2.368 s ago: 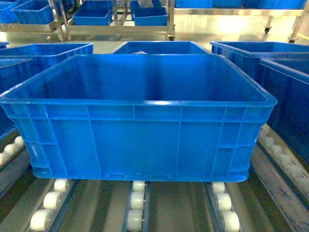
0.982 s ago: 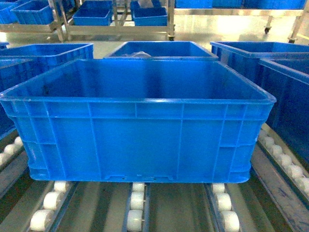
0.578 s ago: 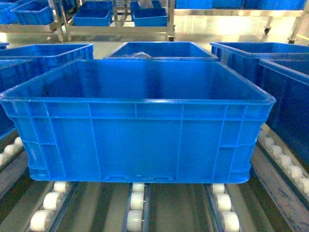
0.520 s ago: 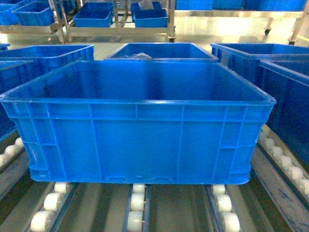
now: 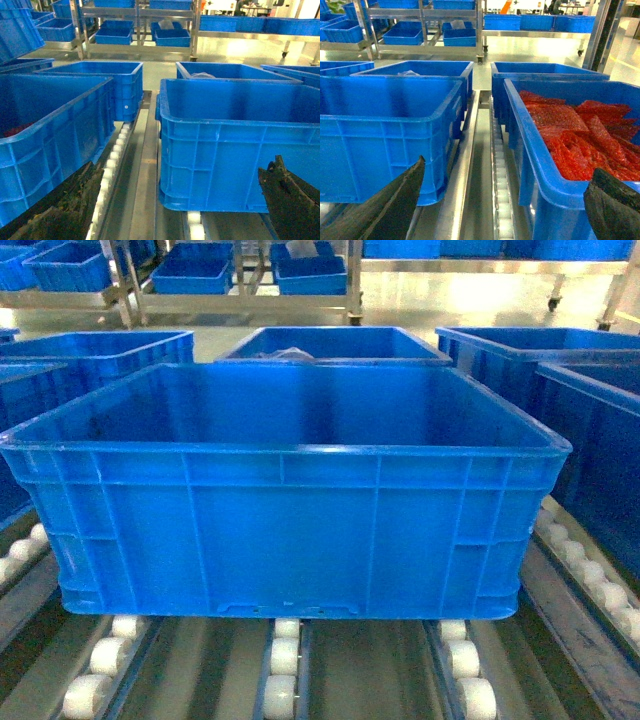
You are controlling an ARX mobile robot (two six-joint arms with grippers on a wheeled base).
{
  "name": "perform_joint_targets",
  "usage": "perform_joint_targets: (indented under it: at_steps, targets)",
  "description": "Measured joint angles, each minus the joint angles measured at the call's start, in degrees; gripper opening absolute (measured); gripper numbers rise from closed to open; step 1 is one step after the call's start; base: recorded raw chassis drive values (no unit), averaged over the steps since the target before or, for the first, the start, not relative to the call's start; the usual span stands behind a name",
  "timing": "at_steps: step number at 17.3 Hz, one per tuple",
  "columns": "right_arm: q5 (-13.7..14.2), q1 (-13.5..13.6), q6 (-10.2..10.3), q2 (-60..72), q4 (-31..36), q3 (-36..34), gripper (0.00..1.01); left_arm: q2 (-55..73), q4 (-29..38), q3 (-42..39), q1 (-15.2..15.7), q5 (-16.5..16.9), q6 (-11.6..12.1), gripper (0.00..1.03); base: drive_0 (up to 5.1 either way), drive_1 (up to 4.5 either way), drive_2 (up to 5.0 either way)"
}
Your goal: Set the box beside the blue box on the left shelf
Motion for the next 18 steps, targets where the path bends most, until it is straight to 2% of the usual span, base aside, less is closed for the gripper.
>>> perform_joint_targets:
  at_steps: [18]
  targets:
    - [0.0, 0.0, 0.0, 0.0, 0.02, 0.0, 0.98, 0.0, 0.0, 0.0, 0.0, 0.0, 0.0, 0.98, 0.0, 0.0, 0.0]
